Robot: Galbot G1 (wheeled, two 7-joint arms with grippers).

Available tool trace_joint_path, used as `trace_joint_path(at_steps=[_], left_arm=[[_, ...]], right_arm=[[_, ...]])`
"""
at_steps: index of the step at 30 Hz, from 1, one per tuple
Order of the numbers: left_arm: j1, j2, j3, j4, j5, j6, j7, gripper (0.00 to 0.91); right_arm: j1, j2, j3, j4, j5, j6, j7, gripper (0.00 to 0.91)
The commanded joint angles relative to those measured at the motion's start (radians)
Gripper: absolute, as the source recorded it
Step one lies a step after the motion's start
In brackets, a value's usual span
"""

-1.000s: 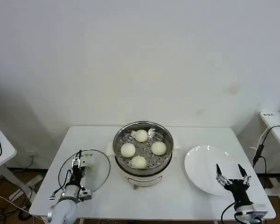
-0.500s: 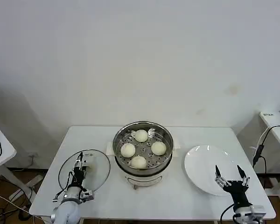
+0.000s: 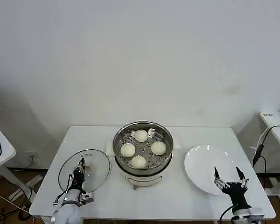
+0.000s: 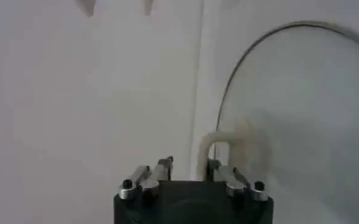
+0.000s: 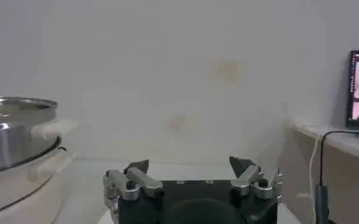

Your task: Take steamed baozi put them in steamer then cover it.

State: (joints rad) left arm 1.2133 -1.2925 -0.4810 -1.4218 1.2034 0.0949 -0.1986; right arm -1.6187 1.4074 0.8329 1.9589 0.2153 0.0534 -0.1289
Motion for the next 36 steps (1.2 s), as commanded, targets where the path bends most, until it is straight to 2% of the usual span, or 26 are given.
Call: trace_joint_path(at_steps=[1, 13, 20, 30, 36], left_arm=[[0.006, 0.002, -0.011, -0.017, -0.006, -0.005, -0.005, 0.000], [0.116, 0.059, -0.085, -0.189, 0.027, -0.012, 0.028, 0.000], [0.171, 0.119, -0.138, -0.239, 0.035, -0.022, 0.030, 0.000], [0.193, 0.155, -0.206, -0.303, 0.046, -0.019, 0.054, 0.000], [0.183, 0.190, -0.244, -0.462, 0.013, 0.050, 0.133, 0.000]], right_arm=[[-0.001, -0.002, -0.001, 0.000, -0.008, 0.004, 0.002, 0.907], [0.036, -0.016, -0.018, -0.015, 0.012, 0.003, 0.006, 0.907], [0.053, -0.015, -0.033, -0.019, 0.016, 0.006, 0.011, 0.907], [0.050, -0.018, -0.046, -0.016, 0.015, 0.010, 0.018, 0.907], [0.051, -0.016, -0.048, -0.035, 0.007, 0.024, 0.025, 0.907]])
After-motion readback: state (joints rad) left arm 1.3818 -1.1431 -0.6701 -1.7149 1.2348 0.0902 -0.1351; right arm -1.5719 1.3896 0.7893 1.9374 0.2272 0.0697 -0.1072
